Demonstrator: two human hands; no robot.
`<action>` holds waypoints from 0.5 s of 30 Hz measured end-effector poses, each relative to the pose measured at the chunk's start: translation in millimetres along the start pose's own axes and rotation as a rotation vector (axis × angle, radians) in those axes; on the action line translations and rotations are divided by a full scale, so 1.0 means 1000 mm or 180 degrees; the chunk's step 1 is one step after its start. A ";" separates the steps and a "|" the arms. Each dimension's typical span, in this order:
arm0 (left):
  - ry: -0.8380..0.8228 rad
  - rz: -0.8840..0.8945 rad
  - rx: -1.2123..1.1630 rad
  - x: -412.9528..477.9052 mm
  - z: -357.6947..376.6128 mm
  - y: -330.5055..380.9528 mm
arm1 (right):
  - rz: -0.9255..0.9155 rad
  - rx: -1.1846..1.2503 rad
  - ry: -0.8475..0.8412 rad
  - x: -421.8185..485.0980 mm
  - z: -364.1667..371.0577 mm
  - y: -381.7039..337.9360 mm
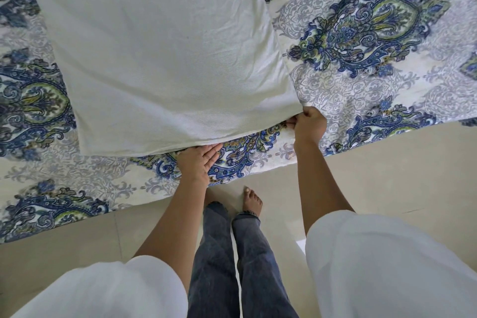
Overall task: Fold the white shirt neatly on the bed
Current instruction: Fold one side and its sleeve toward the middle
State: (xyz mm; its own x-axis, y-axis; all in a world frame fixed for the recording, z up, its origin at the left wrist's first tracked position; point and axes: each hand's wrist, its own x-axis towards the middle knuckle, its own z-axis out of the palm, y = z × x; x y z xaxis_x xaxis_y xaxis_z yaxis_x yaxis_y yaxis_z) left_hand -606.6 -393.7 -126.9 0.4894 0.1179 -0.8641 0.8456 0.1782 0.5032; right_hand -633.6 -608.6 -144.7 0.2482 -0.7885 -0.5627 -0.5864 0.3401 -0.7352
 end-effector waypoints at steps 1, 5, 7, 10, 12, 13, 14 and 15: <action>0.0008 -0.0014 0.0004 0.000 0.000 0.000 | 0.0019 0.0008 0.0032 -0.001 0.000 -0.001; -0.0290 -0.0160 0.0222 -0.007 -0.005 0.008 | 0.0251 0.0341 -0.0092 -0.011 -0.002 -0.006; -0.0499 -0.0270 0.0314 -0.009 -0.011 0.014 | 0.0467 0.0607 -0.0199 -0.015 -0.005 -0.012; -0.0469 -0.0398 0.0321 -0.012 -0.028 0.025 | 0.0863 0.0669 -0.0328 -0.018 -0.014 -0.018; -0.0319 -0.0454 0.0419 -0.015 -0.041 0.033 | 0.1097 0.0476 -0.0514 -0.029 -0.018 -0.019; -0.0158 -0.0470 0.0412 -0.017 -0.051 0.038 | 0.1165 0.0337 -0.0581 -0.039 -0.014 -0.017; 0.0036 -0.0456 0.0389 -0.018 -0.060 0.042 | 0.1195 0.0196 -0.0638 -0.051 -0.008 -0.015; 0.0266 -0.0421 0.0294 -0.016 -0.073 0.047 | 0.1232 0.0097 -0.0737 -0.064 0.000 -0.011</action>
State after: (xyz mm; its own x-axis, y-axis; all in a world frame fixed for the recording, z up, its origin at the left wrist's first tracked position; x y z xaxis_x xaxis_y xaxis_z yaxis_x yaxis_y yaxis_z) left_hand -590.4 -316.2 -88.5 0.3565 0.1809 -0.9166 0.9192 0.1076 0.3788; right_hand -643.3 -561.5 -100.5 0.1831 -0.4659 -0.8657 -0.6479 0.6051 -0.4627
